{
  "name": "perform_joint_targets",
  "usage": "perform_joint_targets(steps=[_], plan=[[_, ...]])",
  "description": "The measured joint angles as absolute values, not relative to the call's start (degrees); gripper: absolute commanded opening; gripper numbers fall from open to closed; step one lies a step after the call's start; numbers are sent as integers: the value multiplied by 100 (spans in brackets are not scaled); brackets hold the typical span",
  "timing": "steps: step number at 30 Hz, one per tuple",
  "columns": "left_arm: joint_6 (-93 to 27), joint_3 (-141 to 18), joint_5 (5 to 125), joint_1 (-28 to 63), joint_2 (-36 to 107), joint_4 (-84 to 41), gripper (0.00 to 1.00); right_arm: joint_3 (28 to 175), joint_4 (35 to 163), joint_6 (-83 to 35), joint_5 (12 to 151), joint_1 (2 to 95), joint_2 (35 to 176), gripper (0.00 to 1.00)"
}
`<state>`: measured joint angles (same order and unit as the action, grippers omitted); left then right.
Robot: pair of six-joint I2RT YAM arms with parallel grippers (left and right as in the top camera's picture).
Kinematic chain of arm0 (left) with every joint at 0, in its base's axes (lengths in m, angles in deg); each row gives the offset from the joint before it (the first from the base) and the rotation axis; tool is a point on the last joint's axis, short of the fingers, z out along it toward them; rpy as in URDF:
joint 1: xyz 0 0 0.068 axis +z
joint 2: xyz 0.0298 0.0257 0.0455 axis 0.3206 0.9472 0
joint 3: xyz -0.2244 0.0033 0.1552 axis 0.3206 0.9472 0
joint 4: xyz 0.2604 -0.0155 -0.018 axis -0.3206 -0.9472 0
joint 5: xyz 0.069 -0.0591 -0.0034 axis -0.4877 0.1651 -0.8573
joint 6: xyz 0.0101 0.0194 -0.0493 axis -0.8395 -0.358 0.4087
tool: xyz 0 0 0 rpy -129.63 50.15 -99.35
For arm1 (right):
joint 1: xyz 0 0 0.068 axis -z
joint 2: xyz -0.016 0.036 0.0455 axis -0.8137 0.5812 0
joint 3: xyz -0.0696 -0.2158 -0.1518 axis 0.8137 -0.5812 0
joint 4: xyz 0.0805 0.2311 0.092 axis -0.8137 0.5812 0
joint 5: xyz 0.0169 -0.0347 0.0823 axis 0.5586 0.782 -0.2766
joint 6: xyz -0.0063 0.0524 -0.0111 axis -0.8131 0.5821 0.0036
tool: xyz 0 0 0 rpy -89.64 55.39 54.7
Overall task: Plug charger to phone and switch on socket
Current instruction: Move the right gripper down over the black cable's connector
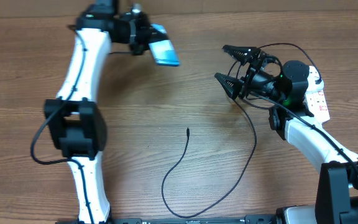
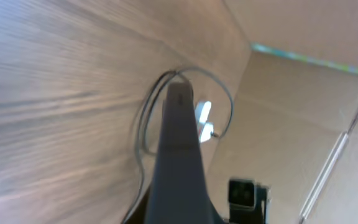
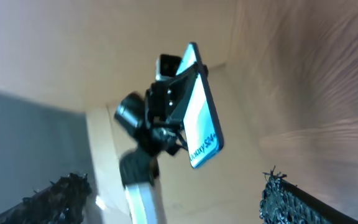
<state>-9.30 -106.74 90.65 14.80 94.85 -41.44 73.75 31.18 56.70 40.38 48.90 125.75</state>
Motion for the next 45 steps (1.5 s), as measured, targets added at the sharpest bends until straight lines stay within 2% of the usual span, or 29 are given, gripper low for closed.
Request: perform_joint_targets(steps=[9, 12, 18, 20, 25, 27, 29, 34, 45], plan=[[-3703, -10663, 9765, 2162, 9485, -6288, 4, 7416, 3129, 3963, 3146, 4761, 12575, 89], [-4165, -10661, 9741, 2171, 9485, -6555, 4, 7751, 3710, 3620, 3131, 4521, 12575, 90], [-4560, -10661, 9679, 2171, 9485, -6574, 4, 9182, 7411, 2173, 3883, 3852, 12559, 92], [-4628, -10661, 9671, 2171, 9485, -6574, 4, 9679, 8803, 1537, 4536, 3616, 12559, 93], [-5004, -10661, 9614, 2171, 9485, -6599, 4, 10162, 10919, 221, 6713, 2768, 12559, 92], [-5111, -10661, 9594, 2171, 9485, -6599, 4, 10159, 11336, 68, 7351, 2442, 12568, 94], [-5196, -10663, 9583, 2171, 9485, -6594, 4, 10144, 11476, -87, 8055, 1966, 12645, 94], [-5288, -10661, 9572, 2171, 9485, -6594, 4, 10072, 11448, -155, 8750, 1286, 13147, 90], [-5301, -10661, 9413, 2171, 9485, -6596, 4, 10004, 11408, 201, 9290, 1113, 13906, 88]])
